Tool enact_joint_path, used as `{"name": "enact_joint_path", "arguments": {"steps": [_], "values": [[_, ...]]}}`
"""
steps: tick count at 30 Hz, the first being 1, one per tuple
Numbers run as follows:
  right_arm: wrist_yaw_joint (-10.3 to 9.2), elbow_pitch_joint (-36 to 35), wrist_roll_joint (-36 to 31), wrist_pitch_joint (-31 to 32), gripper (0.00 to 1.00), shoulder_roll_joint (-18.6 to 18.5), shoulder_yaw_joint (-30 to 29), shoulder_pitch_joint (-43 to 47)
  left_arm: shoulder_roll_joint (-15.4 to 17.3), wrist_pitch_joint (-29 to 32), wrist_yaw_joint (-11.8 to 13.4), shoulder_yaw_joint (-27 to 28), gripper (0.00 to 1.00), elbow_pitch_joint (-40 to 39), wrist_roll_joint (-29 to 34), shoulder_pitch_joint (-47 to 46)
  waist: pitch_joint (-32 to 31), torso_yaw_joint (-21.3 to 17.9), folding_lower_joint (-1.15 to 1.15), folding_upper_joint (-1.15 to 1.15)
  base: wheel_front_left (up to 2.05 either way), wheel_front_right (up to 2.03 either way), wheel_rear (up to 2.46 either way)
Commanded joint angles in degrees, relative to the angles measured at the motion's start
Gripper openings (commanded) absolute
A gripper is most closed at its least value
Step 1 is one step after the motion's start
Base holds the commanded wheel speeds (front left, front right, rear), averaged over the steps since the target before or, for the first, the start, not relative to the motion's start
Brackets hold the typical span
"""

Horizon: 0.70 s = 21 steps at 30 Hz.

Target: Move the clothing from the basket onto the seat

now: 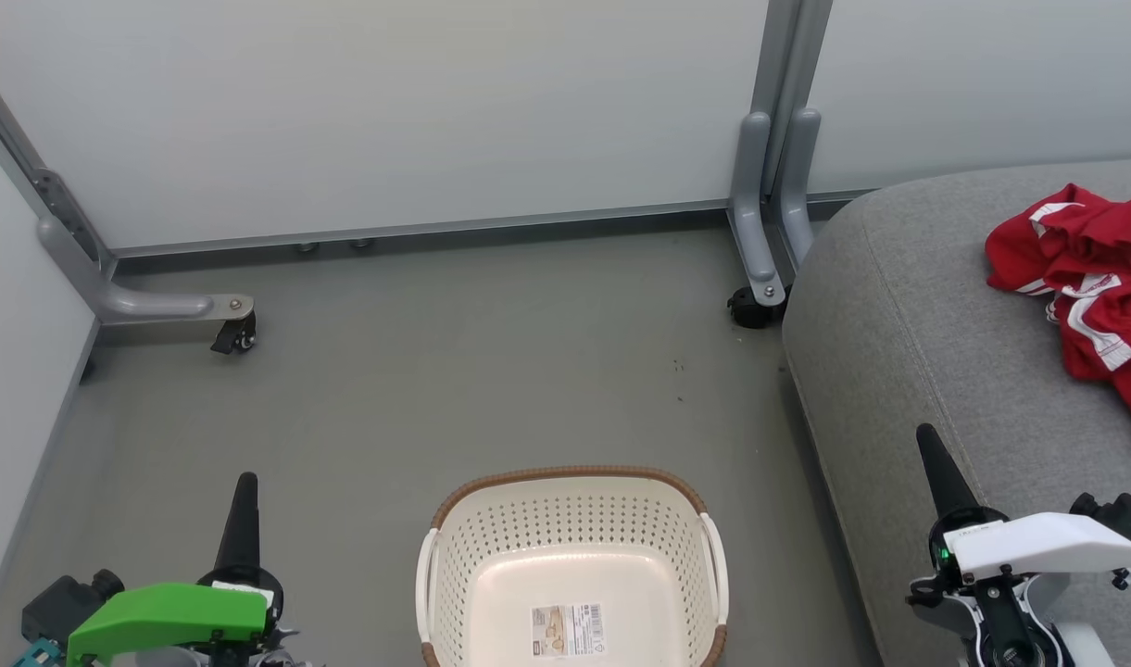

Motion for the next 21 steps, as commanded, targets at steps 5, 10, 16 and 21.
{"name": "enact_joint_path", "arguments": {"steps": [5, 10, 16, 21], "values": [[0.03, 0.1, 3.7, 0.9, 0.00, -0.1, -0.7, -1.5, 0.4, 0.9, -0.7, 0.9, 0.00, 0.2, -3.7, -2.0, 0.2, 0.0, 0.00, 0.00, 0.00, 0.00, 0.00], [0.03, 0.4, 6.2, 1.7, 0.00, 0.0, -1.1, -2.0, 0.4, 1.7, -1.0, 1.3, 0.00, 0.5, -6.4, -2.4, 0.4, 0.0, 0.00, 0.00, 0.00, 0.00, 0.00], [0.03, 0.7, 9.1, 2.4, 0.00, 0.1, -1.6, -2.4, 0.3, 2.4, -1.3, 1.9, 0.00, 0.7, -9.2, -3.1, 0.6, 0.0, 0.00, 0.00, 0.00, 0.00, 0.00], [0.03, 1.0, 11.4, 3.1, 0.00, 0.2, -1.9, -2.7, 0.3, 3.1, -1.5, 2.4, 0.00, 1.0, -11.4, -3.5, 0.8, 0.1, 0.00, 0.00, 0.00, 0.00, 0.00]]}}
